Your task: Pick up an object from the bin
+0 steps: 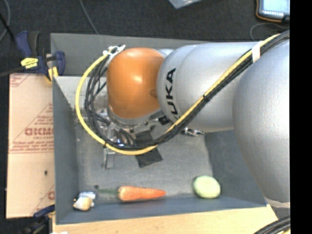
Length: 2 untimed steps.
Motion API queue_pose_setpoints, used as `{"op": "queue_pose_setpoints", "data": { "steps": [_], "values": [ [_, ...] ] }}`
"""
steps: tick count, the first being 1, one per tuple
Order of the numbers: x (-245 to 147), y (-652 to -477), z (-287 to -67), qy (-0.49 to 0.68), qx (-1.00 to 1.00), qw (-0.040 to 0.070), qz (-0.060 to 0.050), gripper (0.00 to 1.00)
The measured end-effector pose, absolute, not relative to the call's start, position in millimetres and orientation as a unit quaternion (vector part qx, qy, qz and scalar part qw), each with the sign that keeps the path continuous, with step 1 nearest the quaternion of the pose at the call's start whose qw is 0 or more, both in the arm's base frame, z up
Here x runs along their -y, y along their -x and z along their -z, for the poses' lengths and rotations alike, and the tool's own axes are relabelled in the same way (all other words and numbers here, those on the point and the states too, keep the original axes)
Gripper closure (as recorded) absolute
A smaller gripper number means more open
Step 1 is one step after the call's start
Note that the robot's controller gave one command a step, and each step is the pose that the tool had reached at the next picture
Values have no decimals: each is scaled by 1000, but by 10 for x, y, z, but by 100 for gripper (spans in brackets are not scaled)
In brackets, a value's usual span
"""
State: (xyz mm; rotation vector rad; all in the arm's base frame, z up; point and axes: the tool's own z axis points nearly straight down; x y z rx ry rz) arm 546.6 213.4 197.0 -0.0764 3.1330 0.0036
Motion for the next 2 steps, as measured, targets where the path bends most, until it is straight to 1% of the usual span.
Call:
{"op": "queue_pose_setpoints", "data": {
  "steps": [1,2],
  "values": [
    [-1802,-5416,-1460,108,-994,2,-1,0],
    [-1631,-5542,-1253,126,-992,1,0,0]
  ]
}}
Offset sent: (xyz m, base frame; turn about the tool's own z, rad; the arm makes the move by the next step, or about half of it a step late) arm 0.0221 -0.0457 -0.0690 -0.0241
